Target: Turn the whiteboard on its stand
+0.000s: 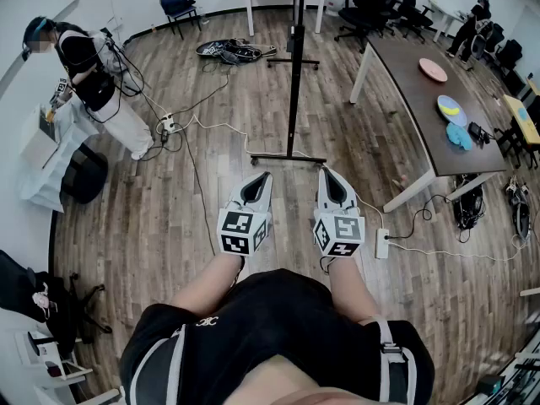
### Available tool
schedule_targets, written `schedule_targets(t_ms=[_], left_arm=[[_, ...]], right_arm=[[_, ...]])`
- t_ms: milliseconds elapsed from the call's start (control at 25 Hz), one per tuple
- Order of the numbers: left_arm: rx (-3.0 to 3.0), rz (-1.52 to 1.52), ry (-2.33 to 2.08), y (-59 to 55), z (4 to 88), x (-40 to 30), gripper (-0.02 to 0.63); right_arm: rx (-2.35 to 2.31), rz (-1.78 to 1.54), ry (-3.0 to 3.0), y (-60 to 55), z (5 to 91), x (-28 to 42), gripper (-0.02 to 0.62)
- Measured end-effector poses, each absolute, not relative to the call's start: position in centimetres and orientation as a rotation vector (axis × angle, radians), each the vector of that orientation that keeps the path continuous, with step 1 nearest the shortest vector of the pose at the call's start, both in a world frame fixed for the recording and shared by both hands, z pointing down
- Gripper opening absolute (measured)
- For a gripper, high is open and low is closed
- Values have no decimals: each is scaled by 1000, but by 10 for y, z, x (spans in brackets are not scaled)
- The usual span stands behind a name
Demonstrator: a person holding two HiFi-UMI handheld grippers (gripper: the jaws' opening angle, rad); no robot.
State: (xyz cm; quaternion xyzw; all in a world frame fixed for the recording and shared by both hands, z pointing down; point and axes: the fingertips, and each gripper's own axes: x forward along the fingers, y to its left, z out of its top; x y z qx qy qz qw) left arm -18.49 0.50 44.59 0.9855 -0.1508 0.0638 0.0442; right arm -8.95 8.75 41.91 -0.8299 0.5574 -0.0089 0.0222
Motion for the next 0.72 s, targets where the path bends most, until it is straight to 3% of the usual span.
schedule_targets(t_ms=[720], left_arm=[[3010,127,-509,20,451,-121,9]], right_arm=[[-2436,-28,1860,92,433,-38,8]])
